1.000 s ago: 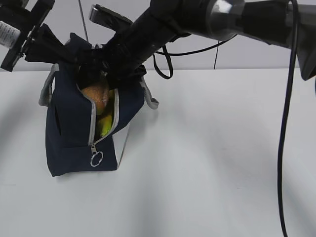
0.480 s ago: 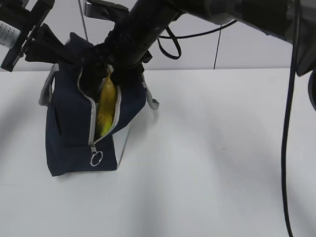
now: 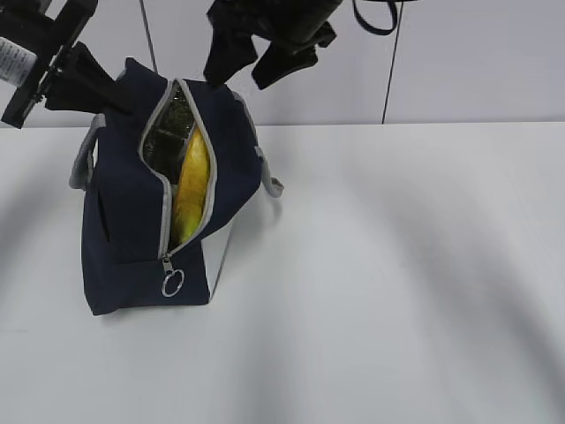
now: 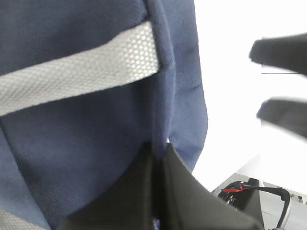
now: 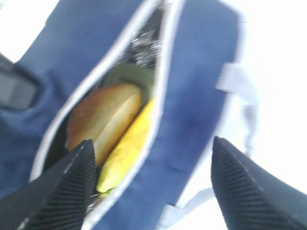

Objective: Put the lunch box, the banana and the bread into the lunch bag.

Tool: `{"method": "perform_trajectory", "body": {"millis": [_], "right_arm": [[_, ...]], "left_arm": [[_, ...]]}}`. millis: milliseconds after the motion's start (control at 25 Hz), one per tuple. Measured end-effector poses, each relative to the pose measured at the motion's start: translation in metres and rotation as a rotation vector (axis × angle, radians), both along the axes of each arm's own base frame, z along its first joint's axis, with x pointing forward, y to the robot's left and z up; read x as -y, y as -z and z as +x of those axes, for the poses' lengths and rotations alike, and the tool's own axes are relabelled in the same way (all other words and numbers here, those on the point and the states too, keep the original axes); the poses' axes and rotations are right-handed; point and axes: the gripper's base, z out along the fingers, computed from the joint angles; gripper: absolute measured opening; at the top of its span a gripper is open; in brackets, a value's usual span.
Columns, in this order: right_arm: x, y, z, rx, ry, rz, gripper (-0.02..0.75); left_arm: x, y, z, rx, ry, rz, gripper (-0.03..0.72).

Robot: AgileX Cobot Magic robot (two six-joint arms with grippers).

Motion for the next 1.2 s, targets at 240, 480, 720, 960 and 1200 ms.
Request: {"method": "perform_trajectory", "body": {"millis": [240,480,720,960,1200], "right_arm": [[0.024,0.008,0.010,-0.052,0.080,0.002,0.545],[0.021,0.032,0.008,-0.149,0.066,0.017,0.452],[0.008,0.060,0.014,-0.239,0.023,0.104,0.413],[0.006,0.077,0.018,-0.265,0.013,0.100,0.321],[0.006,0.076,0.018,-0.241,-0.022,0.098,0.012]], "left_arm": [[0.000,0.000,0.000,0.000,0.000,0.000,-0.003],[0.000,0.000,0.000,0.000,0.000,0.000,-0.003],[0.000,0.000,0.000,0.000,0.000,0.000,-0.003],[0.000,0.000,0.000,0.000,0.000,0.000,-0.003],[0.000,0.000,0.000,0.000,0.000,0.000,-0.003]]}}
